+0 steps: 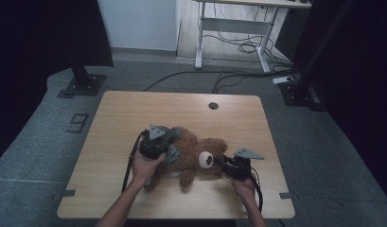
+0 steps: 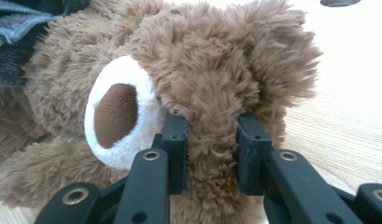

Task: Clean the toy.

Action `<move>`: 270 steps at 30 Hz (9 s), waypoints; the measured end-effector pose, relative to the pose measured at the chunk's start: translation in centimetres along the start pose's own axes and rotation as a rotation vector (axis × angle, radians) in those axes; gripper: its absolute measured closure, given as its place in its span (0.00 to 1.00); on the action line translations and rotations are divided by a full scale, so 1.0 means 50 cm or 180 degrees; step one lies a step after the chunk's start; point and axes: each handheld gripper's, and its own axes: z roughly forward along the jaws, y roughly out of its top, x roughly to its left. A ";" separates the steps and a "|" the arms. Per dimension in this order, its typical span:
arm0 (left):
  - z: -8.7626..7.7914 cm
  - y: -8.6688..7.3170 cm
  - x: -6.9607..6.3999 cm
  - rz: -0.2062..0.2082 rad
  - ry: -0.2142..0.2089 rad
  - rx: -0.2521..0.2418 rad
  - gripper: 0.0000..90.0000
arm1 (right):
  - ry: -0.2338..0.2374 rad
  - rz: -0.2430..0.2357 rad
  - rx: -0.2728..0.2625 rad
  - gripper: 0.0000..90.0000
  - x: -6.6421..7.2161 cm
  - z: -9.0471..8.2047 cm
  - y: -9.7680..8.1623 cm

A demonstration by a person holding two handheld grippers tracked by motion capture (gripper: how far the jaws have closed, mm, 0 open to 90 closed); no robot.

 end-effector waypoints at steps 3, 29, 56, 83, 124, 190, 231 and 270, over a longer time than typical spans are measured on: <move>-0.004 -0.024 0.035 -0.0130 0.0040 0.0093 0.86 | -0.0007 0.0000 -0.0002 0.77 0.000 0.001 0.000; 0.049 -0.013 -0.067 -0.0063 -0.0227 -0.0024 0.87 | -0.0048 0.0031 0.0012 0.37 0.005 -0.020 0.018; 0.001 -0.061 -0.079 -0.0040 -0.0375 -0.0209 0.87 | 0.0299 0.0332 0.0425 0.43 0.001 0.044 0.064; -0.118 -0.138 0.047 -0.0477 -0.0327 -0.0136 0.84 | 0.0202 0.0197 0.0110 0.65 0.008 0.031 0.045; -0.111 0.033 -0.005 -0.0260 -0.0382 -0.0544 0.83 | 0.0074 -0.0301 -0.0271 0.67 0.006 0.037 0.033; 0.012 -0.015 0.038 -0.0445 -0.0335 0.0185 0.84 | 0.0325 -0.0525 -0.0395 0.61 0.002 0.009 0.001; 0.108 0.112 -0.268 0.0851 -0.0346 0.0350 0.84 | 0.0331 -0.0446 -0.0364 0.61 -0.003 0.009 -0.002; 0.102 0.103 -0.268 0.0696 -0.0462 0.0264 0.85 | 0.0408 -0.0478 -0.0379 0.61 -0.003 0.008 -0.008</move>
